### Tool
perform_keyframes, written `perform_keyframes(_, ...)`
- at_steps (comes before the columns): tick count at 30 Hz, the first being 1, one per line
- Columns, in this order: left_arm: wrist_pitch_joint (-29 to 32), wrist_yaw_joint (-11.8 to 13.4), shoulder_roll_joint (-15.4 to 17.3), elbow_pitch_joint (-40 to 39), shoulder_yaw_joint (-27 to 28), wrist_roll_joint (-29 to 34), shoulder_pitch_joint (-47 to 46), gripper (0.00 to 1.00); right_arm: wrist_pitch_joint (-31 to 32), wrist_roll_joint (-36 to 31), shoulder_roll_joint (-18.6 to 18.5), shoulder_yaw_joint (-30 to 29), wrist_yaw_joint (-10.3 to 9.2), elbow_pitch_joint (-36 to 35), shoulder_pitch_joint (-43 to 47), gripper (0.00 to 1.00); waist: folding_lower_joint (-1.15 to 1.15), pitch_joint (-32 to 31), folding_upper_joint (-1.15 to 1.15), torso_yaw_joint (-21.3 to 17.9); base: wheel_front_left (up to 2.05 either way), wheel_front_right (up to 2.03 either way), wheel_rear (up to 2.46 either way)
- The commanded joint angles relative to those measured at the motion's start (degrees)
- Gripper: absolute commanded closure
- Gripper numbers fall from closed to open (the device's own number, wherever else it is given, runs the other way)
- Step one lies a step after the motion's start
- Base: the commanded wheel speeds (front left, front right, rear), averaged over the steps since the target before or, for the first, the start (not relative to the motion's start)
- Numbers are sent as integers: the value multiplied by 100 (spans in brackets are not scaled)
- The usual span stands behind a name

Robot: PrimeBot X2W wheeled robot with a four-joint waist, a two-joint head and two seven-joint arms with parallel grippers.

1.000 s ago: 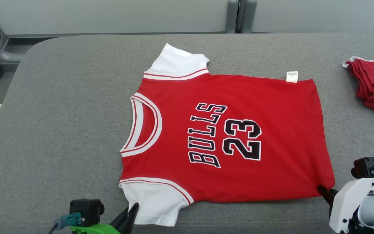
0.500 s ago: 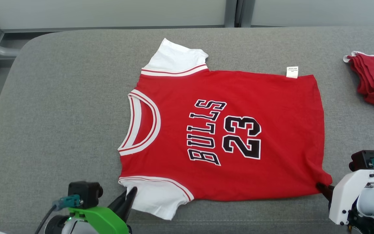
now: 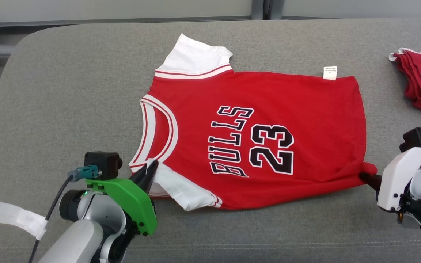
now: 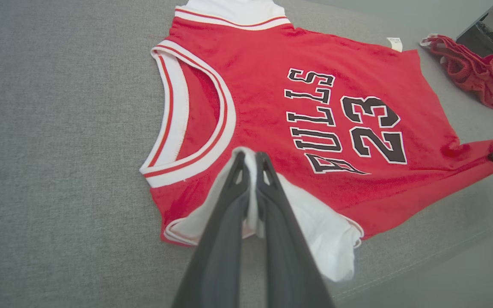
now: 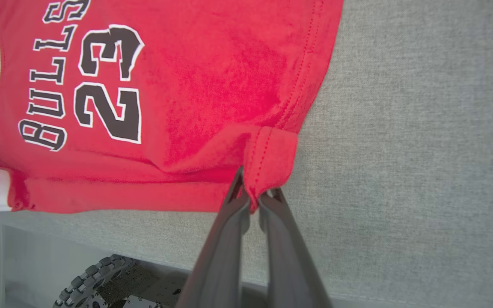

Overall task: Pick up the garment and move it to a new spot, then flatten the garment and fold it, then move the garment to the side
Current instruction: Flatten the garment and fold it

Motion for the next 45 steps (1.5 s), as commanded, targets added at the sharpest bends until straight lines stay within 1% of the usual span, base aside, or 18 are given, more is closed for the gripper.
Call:
perform_keyframes(1, -47, -36, -33, 59, 15, 29, -112, 100, 45, 10, -27, -12, -2, 2, -94, 100, 0, 30, 0, -5, 0, 0, 0)
perform_keyframes(10, -762, -217, -477, 1091, 135, 210, -780, 100, 925, 52, -223, 162, -1, -97, -511, 100, 0, 254, 0, -29, 0, 0, 0)
perform_keyframes(16, -983, -359, -655, 1750, 77, 327, -1199, 100, 1270, -1, -263, 107, -2, -49, -932, 100, 0, 392, 0, -45, 0, 0, 0)
perform_keyframes(24, -1240, -483, -832, 2443, 123, 368, -1662, 100, 1378, -255, -75, 106, -1, 233, -1476, 100, 0, 487, 0, -52, 0, 0, 0)
perform_keyframes(37, -1681, -655, -1160, 3423, 111, 396, -2140, 100, 1104, -570, 124, 135, -1, 1053, -1994, 100, 0, 546, 0, -49, 0, 0, 0)
perform_keyframes(38, -1705, -679, -1181, 3502, 106, 397, -2182, 100, 1082, -583, 124, 150, -2, 1115, -2026, 93, 0, 547, 0, -53, 0, 0, 0)
perform_keyframes(39, -1705, -679, -1181, 3502, 106, 397, -2182, 100, 1082, -583, 124, 150, -2, 1115, -2026, 93, 0, 547, 0, -53, 0, 0, 0)
perform_keyframes(42, -1740, -739, -1249, 3731, 81, 394, -2272, 100, 999, -610, 142, 223, -1, 1268, -2100, 46, 0, 542, 0, -68, 0, 0, 0)
perform_keyframes(43, -1756, -755, -1273, 3792, 72, 393, -2296, 100, 966, -616, 143, 243, -2, 1320, -2123, 0, 0, 537, 0, -74, 0, 0, 0)
perform_keyframes(44, -1772, -763, -1294, 3864, 69, 391, -2322, 87, 933, -616, 144, 263, -1, 1365, -2146, 0, 0, 532, 0, -79, 0, 0, 0)
perform_keyframes(45, -1778, -768, -1310, 3928, 67, 386, -2346, 58, 892, -613, 147, 267, -2, 1404, -2174, 0, 0, 527, 0, -86, 0, 0, 0)
